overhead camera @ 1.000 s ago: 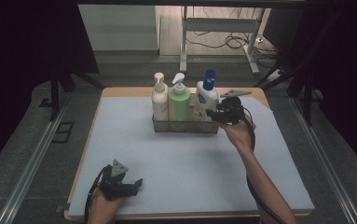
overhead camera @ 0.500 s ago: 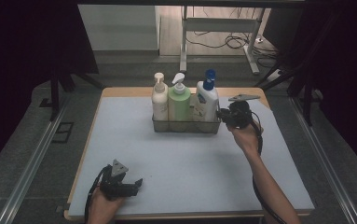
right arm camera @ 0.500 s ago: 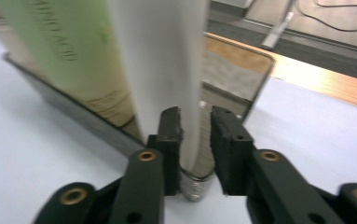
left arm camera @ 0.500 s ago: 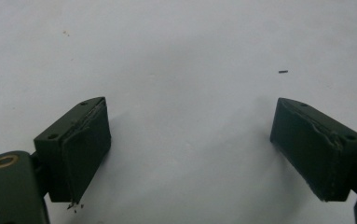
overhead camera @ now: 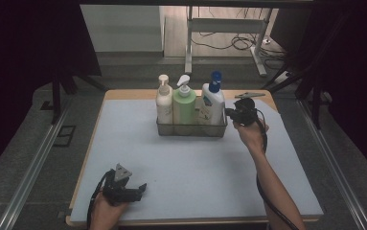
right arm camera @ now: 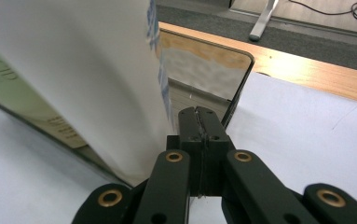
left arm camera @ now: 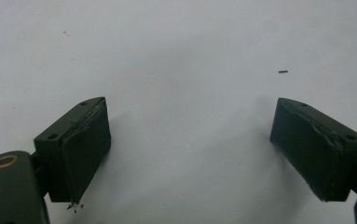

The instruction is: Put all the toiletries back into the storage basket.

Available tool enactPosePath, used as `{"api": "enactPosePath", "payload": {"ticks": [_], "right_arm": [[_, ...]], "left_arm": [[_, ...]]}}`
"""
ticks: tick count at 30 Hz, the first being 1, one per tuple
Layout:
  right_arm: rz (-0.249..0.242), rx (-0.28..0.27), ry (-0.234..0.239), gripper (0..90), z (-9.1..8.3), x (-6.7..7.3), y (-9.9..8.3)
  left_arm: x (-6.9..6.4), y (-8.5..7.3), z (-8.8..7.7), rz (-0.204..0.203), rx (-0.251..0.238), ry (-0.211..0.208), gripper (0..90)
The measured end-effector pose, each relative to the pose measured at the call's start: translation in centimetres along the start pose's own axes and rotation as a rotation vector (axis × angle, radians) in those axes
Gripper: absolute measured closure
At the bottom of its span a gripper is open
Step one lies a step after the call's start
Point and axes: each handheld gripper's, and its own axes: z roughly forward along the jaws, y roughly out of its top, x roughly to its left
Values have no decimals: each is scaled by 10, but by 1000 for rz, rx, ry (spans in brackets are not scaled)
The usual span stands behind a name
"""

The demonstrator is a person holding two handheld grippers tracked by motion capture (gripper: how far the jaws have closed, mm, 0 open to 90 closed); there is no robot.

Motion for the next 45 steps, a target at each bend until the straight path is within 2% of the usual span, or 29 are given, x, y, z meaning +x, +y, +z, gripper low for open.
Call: {"api": "enactPosePath", "payload": {"ticks": [7,19,31,45], "right_arm": [[-4,7,0,894,13,1,0],[22,20,11,895,33,3,-2],[21,47,9,895,37,4,-6],[0,65,31,895,42,15,-8]], "left_arm": [[0,0,0,0,0,0,120],[0,0,0,0,0,0,120],[0,0,0,0,0,0,120],[0,0,0,0,-1,0,120]]}}
